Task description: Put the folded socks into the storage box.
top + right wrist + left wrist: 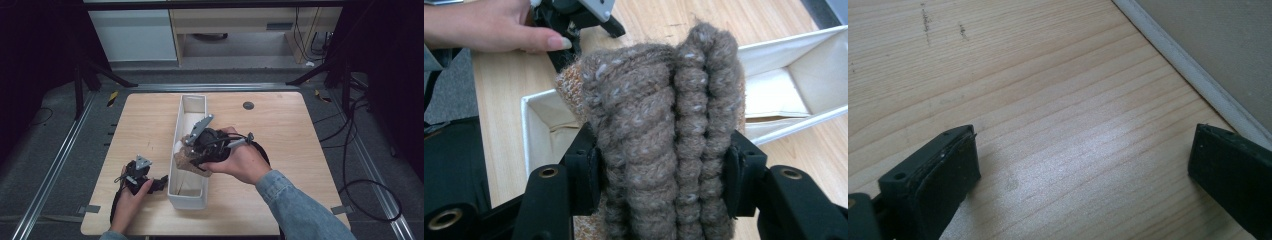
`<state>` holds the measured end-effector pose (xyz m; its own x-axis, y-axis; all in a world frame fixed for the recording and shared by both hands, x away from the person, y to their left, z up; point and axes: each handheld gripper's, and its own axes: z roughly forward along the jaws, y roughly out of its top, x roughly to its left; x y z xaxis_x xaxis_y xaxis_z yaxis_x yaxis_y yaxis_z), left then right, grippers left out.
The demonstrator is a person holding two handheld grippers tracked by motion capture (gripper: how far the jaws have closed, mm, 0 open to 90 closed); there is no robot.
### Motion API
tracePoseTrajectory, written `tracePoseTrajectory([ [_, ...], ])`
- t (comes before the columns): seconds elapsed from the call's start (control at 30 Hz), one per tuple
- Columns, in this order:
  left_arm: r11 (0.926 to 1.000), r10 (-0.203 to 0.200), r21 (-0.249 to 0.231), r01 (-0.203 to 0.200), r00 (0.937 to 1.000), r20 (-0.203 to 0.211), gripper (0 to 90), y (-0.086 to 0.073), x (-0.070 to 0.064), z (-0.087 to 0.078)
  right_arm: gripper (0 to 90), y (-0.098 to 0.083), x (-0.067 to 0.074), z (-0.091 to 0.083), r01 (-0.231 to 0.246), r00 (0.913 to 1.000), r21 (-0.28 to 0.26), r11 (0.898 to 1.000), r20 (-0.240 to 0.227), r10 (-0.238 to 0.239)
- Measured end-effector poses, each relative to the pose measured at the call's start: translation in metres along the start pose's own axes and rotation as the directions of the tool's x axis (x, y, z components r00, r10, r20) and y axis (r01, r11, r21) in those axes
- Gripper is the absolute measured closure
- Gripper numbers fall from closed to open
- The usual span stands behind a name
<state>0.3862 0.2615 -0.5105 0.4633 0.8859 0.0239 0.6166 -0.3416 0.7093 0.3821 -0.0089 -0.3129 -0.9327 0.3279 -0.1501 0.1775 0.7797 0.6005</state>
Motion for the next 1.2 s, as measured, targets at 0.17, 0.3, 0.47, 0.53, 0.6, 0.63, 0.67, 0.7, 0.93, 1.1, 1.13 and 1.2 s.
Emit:
tracePoseTrajectory([
  [0.17,1.0,0.0,0.0,0.0,1.0,0.001,0.0,0.0,0.0,0.0,45.2,-0.002,0.003,0.005,-0.003,0.9999,0.011,1.0,-0.012,0.003],
  [0.3,1.0,0.0,0.0,0.0,1.0,0.001,0.0,0.0,0.0,0.0,45.2,-0.003,0.005,0.007,-0.002,0.9998,0.016,1.0,-0.02,0.003],
  [0.47,1.0,0.0,-0.001,0.0,1.0,0.001,0.0,0.0,0.0,0.0,45.1,-0.004,0.008,0.01,0.001,0.9995,0.024,1.0,-0.032,0.0],
  [0.53,1.0,0.0,0.0,0.0,1.0,0.001,0.0,0.0,0.0,0.0,45.1,-0.003,0.008,0.01,0.001,0.9995,0.027,1.0,-0.032,0.0],
  [0.6,1.0,0.0,0.0,0.0,1.0,0.0,0.0,0.0,0.0,0.0,45.2,-0.002,0.009,0.011,0.003,0.9994,0.025,1.0,-0.036,-0.002],
  [0.63,1.0,0.0,0.0,0.0,1.0,0.0,0.0,0.0,0.0,0.0,45.2,-0.001,0.009,0.011,0.002,0.9993,0.024,1.0,-0.036,-0.001],
  [0.67,1.0,0.0,0.0,0.0,1.0,0.0,0.0,0.0,0.0,0.0,45.1,-0.001,0.01,0.011,0.002,0.9993,0.027,1.0,-0.037,-0.001],
  [0.7,1.0,0.0,0.0,0.0,1.0,0.0,0.0,0.0,0.0,0.0,45.1,0.0,0.01,0.011,0.006,0.9993,0.032,0.999,-0.038,-0.005],
  [0.93,1.0,0.0,0.0,0.0,1.0,0.0,0.0,0.0,0.0,0.0,45.1,0.002,0.015,0.014,0.016,0.9988,0.041,0.999,-0.047,-0.014],
  [1.1,1.0,0.0,0.0,0.0,1.0,0.0,0.0,0.0,0.0,0.0,45.1,0.004,0.017,0.017,0.023,0.998,0.049,0.999,-0.059,-0.02],
  [1.13,1.0,0.0,0.0,0.0,1.0,0.0,0.0,0.0,0.0,0.0,45.1,0.004,0.017,0.017,0.029,0.9979,0.052,0.998,-0.059,-0.026],
  [1.2,1.0,-0.001,-0.001,0.001,1.0,0.0,0.0,0.0,0.0,0.0,45.1,0.004,0.018,0.017,0.032,0.9977,0.052,0.998,-0.062,-0.029],
])
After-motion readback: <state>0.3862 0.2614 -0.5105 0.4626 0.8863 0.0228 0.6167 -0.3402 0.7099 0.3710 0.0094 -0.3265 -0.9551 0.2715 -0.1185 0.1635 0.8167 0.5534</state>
